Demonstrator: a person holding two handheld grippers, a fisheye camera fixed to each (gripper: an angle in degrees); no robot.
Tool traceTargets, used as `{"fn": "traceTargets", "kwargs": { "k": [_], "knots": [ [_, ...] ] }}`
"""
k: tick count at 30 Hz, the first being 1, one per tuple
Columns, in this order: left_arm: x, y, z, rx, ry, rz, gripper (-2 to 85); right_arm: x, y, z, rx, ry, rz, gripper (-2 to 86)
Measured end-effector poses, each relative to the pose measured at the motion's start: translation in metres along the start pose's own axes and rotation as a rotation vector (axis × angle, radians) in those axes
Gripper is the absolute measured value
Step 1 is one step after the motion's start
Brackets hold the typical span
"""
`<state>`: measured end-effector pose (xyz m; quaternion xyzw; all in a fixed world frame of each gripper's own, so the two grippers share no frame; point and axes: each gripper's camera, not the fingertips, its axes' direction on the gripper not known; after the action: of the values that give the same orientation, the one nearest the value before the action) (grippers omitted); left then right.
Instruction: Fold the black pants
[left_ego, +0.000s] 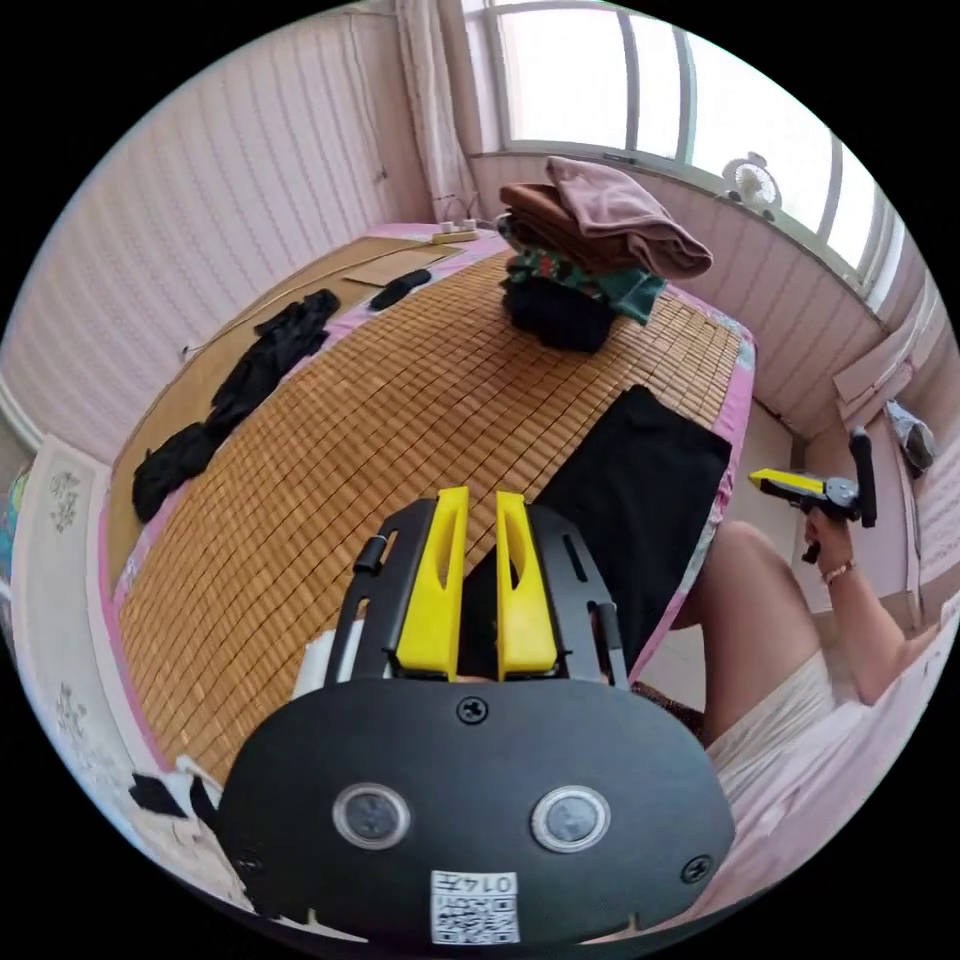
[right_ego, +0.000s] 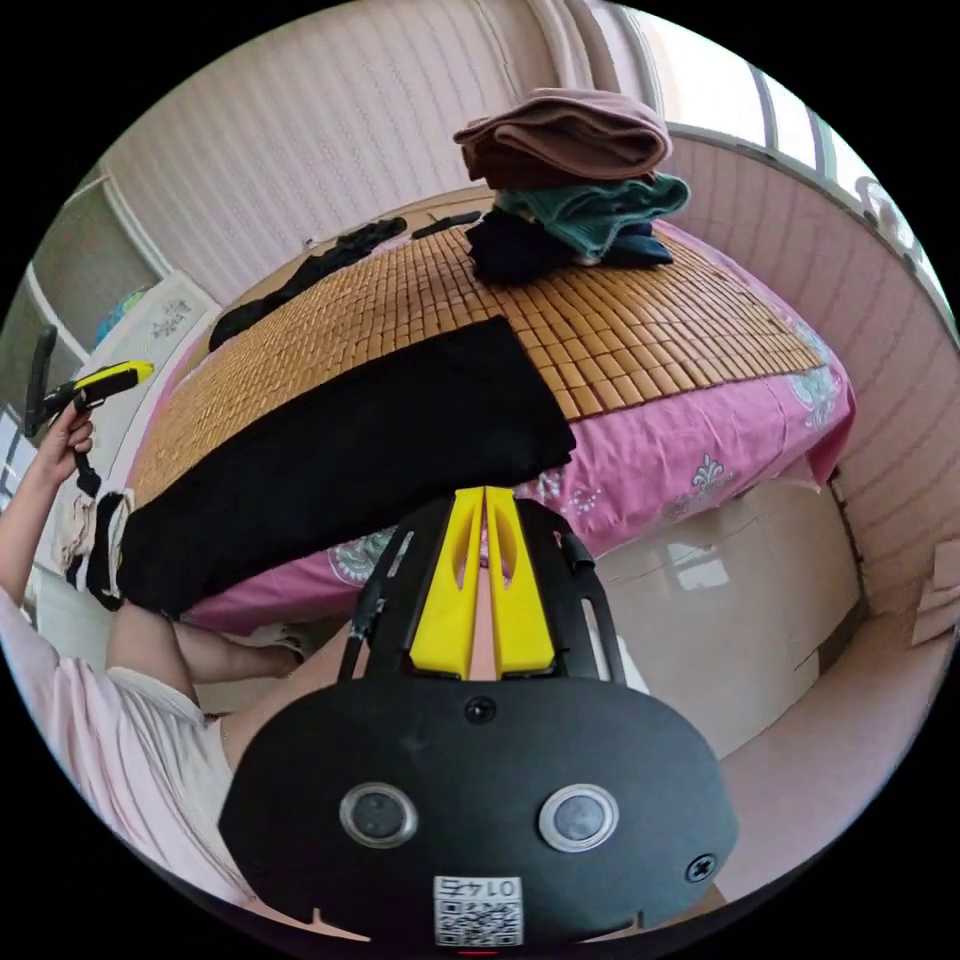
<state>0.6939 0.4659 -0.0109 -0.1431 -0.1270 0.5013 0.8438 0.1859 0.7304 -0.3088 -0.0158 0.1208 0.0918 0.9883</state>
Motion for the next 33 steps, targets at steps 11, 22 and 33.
{"fn": "traceTargets", "kwargs": {
  "k": [11,22,33],
  "knots": [
    [-0.064,0.338,-0.118,-0.127,-0.081,-0.542,5.0,-0.277,0.025,0.024,-0.162,-0.015,-0.695,-0.8],
    [-0.024,0.358,-0.094,-0.009,0.216,-0.399,4.9,-0.462,0.035,0.07,-0.324,-0.033,-0.981,-0.9],
    [0.002,0.342,-0.014,-0.13,0.176,-0.325,1.1,-0.529,0.018,0.167,-0.541,-0.003,-0.981,-1.0]
  ]
}}
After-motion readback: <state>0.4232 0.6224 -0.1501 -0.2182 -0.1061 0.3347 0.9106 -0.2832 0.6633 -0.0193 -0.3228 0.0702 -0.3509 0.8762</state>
